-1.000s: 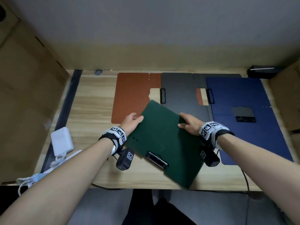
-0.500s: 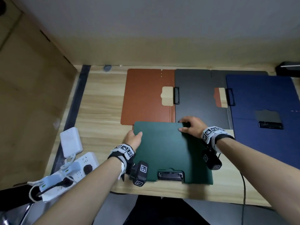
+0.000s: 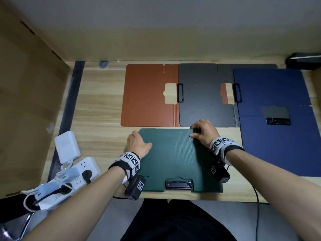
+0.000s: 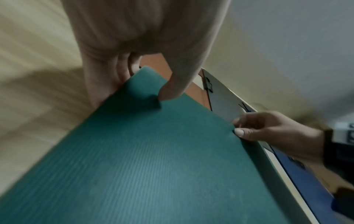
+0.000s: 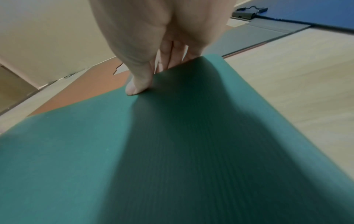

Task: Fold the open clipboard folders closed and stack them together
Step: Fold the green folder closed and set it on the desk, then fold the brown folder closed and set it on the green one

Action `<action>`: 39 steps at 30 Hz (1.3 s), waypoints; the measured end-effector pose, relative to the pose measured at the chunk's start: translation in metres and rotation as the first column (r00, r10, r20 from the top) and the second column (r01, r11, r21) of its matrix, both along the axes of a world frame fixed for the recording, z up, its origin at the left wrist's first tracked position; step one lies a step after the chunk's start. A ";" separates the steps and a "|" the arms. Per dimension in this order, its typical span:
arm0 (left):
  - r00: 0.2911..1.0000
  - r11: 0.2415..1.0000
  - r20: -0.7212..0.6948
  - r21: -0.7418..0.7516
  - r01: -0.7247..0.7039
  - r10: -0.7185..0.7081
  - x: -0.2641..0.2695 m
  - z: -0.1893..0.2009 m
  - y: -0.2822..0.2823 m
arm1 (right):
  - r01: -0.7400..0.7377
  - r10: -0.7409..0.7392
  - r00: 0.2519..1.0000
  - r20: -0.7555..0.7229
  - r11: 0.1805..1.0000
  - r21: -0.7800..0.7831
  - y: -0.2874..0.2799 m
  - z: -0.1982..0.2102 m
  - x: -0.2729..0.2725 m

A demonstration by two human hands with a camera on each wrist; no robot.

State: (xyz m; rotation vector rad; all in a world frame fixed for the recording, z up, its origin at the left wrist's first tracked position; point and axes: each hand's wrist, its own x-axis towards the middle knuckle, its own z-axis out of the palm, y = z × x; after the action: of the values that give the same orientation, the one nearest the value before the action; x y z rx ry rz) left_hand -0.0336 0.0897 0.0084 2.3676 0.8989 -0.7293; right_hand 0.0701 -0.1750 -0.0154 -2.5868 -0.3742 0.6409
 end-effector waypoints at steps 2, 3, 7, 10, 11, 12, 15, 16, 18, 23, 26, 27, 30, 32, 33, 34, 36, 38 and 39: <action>0.989 0.989 -0.053 0.041 0.141 -0.138 0.002 0.001 -0.004 | -0.029 0.029 1.000 -0.003 0.999 -0.015 0.000 0.004 0.002; 0.978 0.978 -0.077 0.064 0.197 -0.192 0.003 0.003 -0.007 | -0.033 0.033 0.999 0.006 0.999 -0.021 0.001 0.005 0.002; 0.926 0.925 -0.159 0.113 0.362 -0.343 0.008 0.010 -0.015 | -0.028 0.034 0.996 0.085 0.997 -0.072 0.002 0.012 0.003; 0.894 0.911 -0.257 0.095 0.401 -0.366 0.013 0.017 -0.015 | -0.019 0.025 0.997 0.070 0.996 -0.087 0.003 0.016 0.004; 0.887 0.905 -0.273 0.102 0.412 -0.373 0.017 0.019 -0.013 | -0.021 0.026 0.998 0.058 0.996 -0.087 0.003 0.017 0.006; 0.878 0.895 -0.282 0.118 0.431 -0.386 0.022 0.022 -0.011 | -0.028 0.032 0.998 0.050 0.996 -0.089 0.003 0.020 0.007; 0.828 0.829 -0.295 0.164 0.535 -0.477 0.048 0.036 -0.004 | -0.009 0.011 0.999 0.039 0.998 -0.066 0.004 0.030 0.015; 0.808 0.806 -0.293 0.163 0.569 -0.511 0.060 0.040 -0.002 | 0.013 -0.011 0.999 0.035 0.999 -0.051 0.004 0.035 0.019; 0.790 0.788 -0.254 0.140 0.600 -0.557 0.088 0.048 -0.002 | 0.045 -0.044 0.999 0.031 0.998 -0.041 0.001 0.043 0.027; 0.826 0.822 -0.047 0.082 0.563 -0.561 0.157 0.048 -0.017 | 0.113 -0.110 0.993 0.039 0.990 -0.079 -0.013 0.048 0.058; 0.834 0.834 0.009 0.051 0.550 -0.551 0.189 0.041 -0.036 | 0.177 -0.173 0.984 0.051 0.981 -0.078 -0.025 0.049 0.075; 0.836 0.835 0.010 0.051 0.548 -0.549 0.199 0.037 -0.042 | 0.190 -0.187 0.981 0.049 0.979 -0.076 -0.030 0.048 0.081; 0.847 0.847 -0.002 0.040 0.530 -0.531 0.223 0.021 -0.055 | 0.192 -0.189 0.981 0.040 0.978 -0.081 -0.046 0.042 0.098; 0.853 0.852 -0.012 0.057 0.521 -0.521 0.232 0.012 -0.061 | 0.173 -0.170 0.984 0.048 0.982 -0.079 -0.055 0.035 0.110; 0.857 0.854 -0.016 0.076 0.515 -0.516 0.234 0.008 -0.065 | 0.160 -0.157 0.986 0.052 0.984 -0.076 -0.059 0.031 0.117; 0.858 0.853 -0.022 0.097 0.513 -0.513 0.236 0.006 -0.069 | 0.145 -0.141 0.988 0.055 0.987 -0.071 -0.062 0.028 0.123; 0.850 0.838 -0.051 0.147 0.526 -0.524 0.238 0.001 -0.078 | 0.102 -0.098 0.993 0.061 0.993 -0.064 -0.065 0.022 0.134; 0.833 0.808 -0.082 0.205 0.552 -0.548 0.241 -0.003 -0.084 | 0.051 -0.046 0.996 0.074 0.997 -0.060 -0.061 0.015 0.145; 0.823 0.791 -0.086 0.237 0.565 -0.562 0.243 -0.005 -0.085 | 0.024 -0.019 0.997 0.079 0.998 -0.063 -0.058 0.012 0.149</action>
State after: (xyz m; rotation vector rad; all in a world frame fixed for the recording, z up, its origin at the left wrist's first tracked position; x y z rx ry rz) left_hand 0.2095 0.0049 0.0034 2.9064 0.2717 -0.8884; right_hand 0.2195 -0.2329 -0.0038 -2.6788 -0.3550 0.5539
